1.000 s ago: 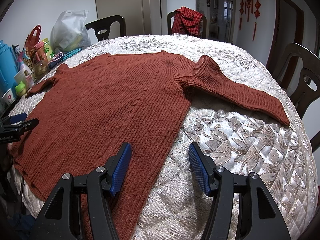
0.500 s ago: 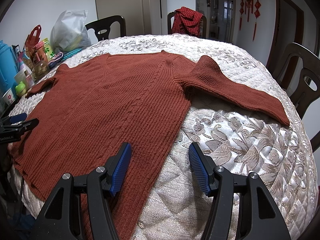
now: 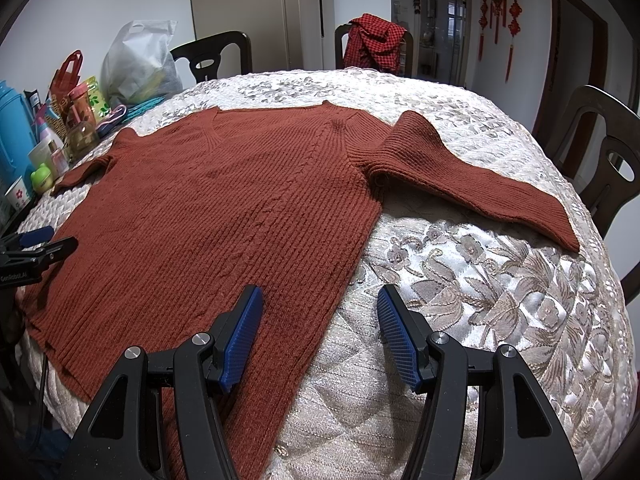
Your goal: Fold small clothes
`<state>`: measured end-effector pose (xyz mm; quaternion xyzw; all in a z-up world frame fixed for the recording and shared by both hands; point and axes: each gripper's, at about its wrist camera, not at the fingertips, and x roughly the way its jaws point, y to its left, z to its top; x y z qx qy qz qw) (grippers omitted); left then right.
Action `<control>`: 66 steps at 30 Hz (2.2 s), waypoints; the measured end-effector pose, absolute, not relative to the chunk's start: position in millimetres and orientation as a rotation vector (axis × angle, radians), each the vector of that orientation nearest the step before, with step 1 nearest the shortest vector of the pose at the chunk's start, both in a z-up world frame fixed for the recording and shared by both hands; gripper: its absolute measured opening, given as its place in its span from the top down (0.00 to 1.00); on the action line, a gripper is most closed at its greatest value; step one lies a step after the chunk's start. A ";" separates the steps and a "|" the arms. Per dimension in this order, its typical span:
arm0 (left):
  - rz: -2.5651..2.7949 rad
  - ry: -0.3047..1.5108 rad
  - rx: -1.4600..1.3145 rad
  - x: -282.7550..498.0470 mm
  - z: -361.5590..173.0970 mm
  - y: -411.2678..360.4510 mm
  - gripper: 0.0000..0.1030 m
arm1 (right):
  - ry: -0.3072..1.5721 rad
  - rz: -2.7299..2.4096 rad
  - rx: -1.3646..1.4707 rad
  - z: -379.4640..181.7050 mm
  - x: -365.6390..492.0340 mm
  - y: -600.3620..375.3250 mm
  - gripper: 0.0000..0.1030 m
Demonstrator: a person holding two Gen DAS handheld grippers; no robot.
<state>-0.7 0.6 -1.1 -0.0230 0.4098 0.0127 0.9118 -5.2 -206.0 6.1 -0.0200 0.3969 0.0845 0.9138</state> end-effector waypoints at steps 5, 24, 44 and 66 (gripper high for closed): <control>0.026 0.845 -0.047 -0.9 -0.3 2.6 0.00 | 0.818 0.174 -0.042 6.0 -5.3 -205.9 0.42; 0.026 0.862 -0.048 2.1 1.1 11.4 0.00 | 0.835 0.179 -0.039 8.1 -1.7 -205.9 0.41; 0.022 0.877 -0.037 5.3 -1.1 8.5 0.00 | 0.868 0.178 -0.038 6.9 3.3 -204.4 0.41; 0.005 0.866 -0.045 -0.7 1.4 9.5 0.02 | 0.843 0.256 -0.003 21.2 -1.2 -196.1 0.41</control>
